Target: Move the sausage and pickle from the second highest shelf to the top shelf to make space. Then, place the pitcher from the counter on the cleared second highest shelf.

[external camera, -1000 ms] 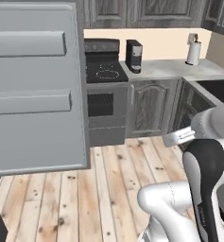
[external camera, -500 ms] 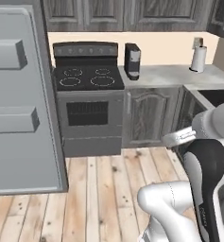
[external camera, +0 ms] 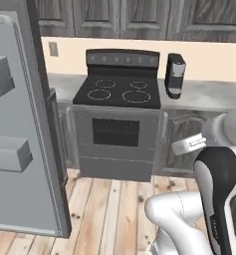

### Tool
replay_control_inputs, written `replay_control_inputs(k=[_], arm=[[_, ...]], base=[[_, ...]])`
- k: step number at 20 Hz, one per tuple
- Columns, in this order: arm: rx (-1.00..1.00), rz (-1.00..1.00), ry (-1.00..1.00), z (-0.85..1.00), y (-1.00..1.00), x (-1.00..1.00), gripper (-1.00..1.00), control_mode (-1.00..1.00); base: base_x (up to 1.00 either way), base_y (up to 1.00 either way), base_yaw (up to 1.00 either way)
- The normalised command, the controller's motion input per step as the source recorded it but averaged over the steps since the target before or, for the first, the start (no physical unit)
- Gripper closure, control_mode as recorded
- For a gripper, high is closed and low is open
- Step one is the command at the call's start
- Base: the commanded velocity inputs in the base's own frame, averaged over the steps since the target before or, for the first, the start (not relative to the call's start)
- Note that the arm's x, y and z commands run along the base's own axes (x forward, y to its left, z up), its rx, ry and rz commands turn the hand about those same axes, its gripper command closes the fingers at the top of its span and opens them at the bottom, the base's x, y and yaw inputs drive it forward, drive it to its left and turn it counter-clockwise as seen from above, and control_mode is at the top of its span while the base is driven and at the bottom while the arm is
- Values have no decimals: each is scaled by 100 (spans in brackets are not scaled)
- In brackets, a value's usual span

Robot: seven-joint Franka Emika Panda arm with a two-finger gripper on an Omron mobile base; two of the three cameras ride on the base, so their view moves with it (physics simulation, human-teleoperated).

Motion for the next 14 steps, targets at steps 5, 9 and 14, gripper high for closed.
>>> replay_control_inputs(k=[5, 9, 14], arm=[[0, 0, 0, 0, 0, 0, -100, 100], [0, 0, 0, 0, 0, 0, -100, 100], [0, 0, 0, 0, 0, 0, -100, 100]], base=[[91, -32, 39], [82, -25, 39], [71, -4, 41]])
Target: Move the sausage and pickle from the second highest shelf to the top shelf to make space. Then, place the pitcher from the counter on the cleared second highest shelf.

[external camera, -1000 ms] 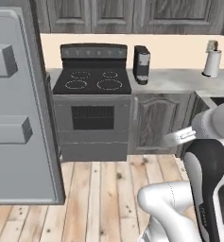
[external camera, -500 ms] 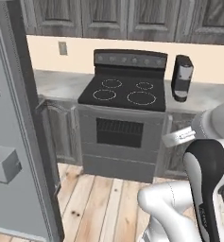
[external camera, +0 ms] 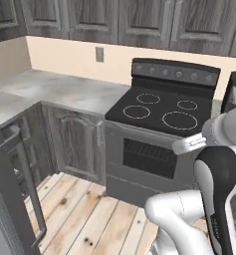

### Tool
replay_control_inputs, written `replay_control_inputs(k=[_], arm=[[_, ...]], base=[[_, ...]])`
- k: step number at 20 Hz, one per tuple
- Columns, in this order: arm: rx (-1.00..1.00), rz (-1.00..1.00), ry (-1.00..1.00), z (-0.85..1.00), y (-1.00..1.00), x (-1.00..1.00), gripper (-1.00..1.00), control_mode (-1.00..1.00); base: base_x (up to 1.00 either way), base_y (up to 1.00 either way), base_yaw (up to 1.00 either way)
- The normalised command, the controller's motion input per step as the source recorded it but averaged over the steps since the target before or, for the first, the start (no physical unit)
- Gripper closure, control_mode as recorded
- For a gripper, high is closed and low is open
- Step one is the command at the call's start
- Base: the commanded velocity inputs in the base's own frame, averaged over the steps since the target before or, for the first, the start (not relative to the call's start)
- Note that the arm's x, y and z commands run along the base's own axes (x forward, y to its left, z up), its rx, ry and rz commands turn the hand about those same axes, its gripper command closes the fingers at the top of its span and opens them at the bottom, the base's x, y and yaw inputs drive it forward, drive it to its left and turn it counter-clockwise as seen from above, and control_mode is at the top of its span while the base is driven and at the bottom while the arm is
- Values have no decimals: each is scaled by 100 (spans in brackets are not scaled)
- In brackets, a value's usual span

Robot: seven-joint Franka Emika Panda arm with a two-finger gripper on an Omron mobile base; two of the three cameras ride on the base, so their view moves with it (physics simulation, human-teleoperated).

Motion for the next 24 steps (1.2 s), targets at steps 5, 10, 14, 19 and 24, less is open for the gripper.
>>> replay_control_inputs(k=[5, 10, 14, 19, 24], arm=[[0, 0, 0, 0, 0, 0, -100, 100], [0, 0, 0, 0, 0, 0, -100, 100], [0, 0, 0, 0, 0, 0, -100, 100], [0, 0, 0, 0, 0, 0, -100, 100], [0, 0, 0, 0, 0, 0, -100, 100]], base=[[67, 0, 41], [77, 0, 40], [77, 0, 43], [80, 1, 43], [80, 3, 41]])
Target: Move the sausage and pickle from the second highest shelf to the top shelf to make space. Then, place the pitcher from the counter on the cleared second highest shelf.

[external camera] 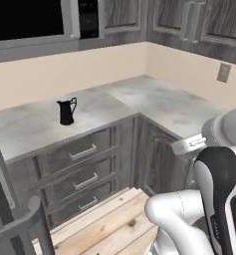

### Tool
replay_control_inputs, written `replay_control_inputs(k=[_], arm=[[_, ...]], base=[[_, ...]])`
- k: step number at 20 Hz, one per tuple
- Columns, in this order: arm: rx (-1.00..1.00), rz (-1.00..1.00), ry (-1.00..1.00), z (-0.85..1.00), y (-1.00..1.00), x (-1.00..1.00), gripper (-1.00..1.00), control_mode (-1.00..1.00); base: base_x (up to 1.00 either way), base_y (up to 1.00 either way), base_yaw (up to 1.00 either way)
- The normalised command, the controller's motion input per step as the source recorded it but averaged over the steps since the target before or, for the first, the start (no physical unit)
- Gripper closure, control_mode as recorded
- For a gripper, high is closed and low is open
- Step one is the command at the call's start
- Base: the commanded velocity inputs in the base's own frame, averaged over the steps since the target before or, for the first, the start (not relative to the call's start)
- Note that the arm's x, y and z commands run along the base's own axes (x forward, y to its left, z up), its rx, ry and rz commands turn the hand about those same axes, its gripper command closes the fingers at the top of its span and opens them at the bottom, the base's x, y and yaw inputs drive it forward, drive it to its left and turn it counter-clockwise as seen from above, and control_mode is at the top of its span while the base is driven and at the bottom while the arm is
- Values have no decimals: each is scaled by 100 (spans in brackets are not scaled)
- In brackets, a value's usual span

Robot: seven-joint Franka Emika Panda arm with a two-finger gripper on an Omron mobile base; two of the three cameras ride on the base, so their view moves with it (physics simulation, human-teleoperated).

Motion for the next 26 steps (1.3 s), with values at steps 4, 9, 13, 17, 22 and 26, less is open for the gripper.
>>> replay_control_inputs(k=[4, 9, 13, 17, 22, 26], arm=[[0, 0, 0, 0, 0, 0, -100, 100], [0, 0, 0, 0, 0, 0, -100, 100], [0, 0, 0, 0, 0, 0, -100, 100], [0, 0, 0, 0, 0, 0, -100, 100], [0, 0, 0, 0, 0, 0, -100, 100], [0, 0, 0, 0, 0, 0, -100, 100]], base=[[77, 0, 42], [78, 0, 42], [73, 0, 42], [68, 0, 41], [51, -4, 41], [40, -9, 40]])
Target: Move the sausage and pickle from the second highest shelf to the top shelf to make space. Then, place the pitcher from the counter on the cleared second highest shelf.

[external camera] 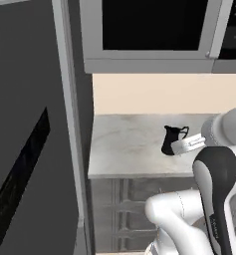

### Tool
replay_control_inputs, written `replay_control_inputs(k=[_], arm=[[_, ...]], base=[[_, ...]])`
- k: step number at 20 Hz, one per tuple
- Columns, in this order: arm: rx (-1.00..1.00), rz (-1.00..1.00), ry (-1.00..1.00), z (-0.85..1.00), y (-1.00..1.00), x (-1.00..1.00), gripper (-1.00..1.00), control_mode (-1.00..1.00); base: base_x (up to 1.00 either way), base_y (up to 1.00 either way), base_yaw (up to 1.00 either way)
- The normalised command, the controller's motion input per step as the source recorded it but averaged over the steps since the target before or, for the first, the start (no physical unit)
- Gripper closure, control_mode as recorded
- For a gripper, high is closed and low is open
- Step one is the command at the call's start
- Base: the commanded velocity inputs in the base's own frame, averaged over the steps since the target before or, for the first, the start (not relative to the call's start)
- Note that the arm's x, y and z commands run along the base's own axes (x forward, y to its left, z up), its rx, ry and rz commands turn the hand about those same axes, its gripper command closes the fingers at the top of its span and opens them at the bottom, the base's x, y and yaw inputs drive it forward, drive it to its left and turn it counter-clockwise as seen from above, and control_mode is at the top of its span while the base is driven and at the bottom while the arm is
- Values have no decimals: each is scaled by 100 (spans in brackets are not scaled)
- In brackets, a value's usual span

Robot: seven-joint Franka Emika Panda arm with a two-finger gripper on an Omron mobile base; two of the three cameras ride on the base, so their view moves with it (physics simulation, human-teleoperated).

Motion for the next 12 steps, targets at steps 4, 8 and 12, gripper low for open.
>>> replay_control_inputs(k=[4, 8, 12], arm=[[0, 0, 0, 0, 0, 0, -100, 100], [0, 0, 0, 0, 0, 0, -100, 100], [0, 0, 0, 0, 0, 0, -100, 100]], base=[[26, -27, 40], [16, -39, 39], [9, -45, 37]])
